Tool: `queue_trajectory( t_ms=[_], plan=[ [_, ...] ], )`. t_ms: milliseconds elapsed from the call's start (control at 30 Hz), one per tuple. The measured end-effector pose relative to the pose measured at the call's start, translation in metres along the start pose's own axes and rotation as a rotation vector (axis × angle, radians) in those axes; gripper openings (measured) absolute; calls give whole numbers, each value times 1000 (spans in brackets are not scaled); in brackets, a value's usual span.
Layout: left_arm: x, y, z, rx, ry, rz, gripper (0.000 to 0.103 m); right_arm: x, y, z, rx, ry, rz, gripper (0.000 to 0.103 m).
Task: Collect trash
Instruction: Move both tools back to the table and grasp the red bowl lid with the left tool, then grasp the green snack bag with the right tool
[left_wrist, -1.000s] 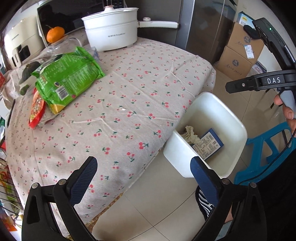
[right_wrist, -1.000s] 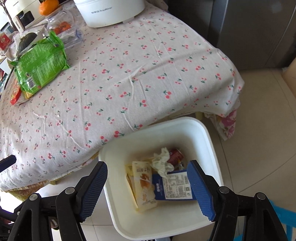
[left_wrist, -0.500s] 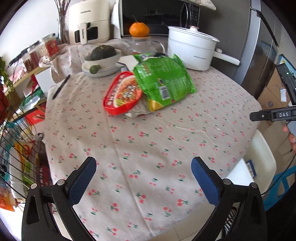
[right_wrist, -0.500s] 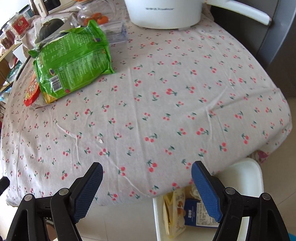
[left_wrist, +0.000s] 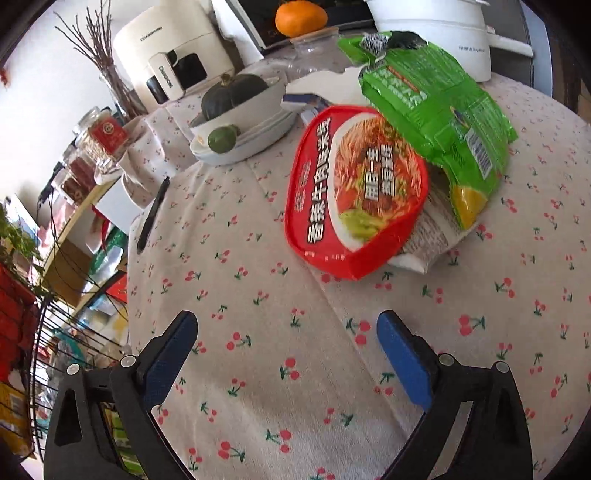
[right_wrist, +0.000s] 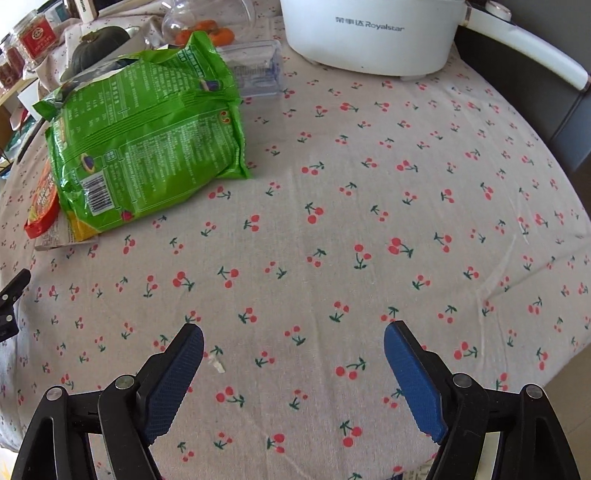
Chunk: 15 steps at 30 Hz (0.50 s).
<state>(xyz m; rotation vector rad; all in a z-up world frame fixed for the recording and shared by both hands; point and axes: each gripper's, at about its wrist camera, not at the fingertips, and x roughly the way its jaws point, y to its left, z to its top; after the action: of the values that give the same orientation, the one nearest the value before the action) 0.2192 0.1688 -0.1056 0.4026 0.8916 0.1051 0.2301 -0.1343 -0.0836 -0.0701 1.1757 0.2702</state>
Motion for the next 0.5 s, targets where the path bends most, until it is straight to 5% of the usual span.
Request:
queue_trajectory(
  t_ms=[133, 400, 500],
  plan=[
    [13, -3, 16, -1, -22, -54, 85, 7, -6, 5, 5, -3, -12, 84],
    [-2, -22, 32, 49, -86, -120, 18, 11, -15, 4, 29, 9, -4, 84],
    [-15, -20, 36, -8, -58, -178, 17, 6, -16, 3, 32, 2, 4, 84]
  ],
)
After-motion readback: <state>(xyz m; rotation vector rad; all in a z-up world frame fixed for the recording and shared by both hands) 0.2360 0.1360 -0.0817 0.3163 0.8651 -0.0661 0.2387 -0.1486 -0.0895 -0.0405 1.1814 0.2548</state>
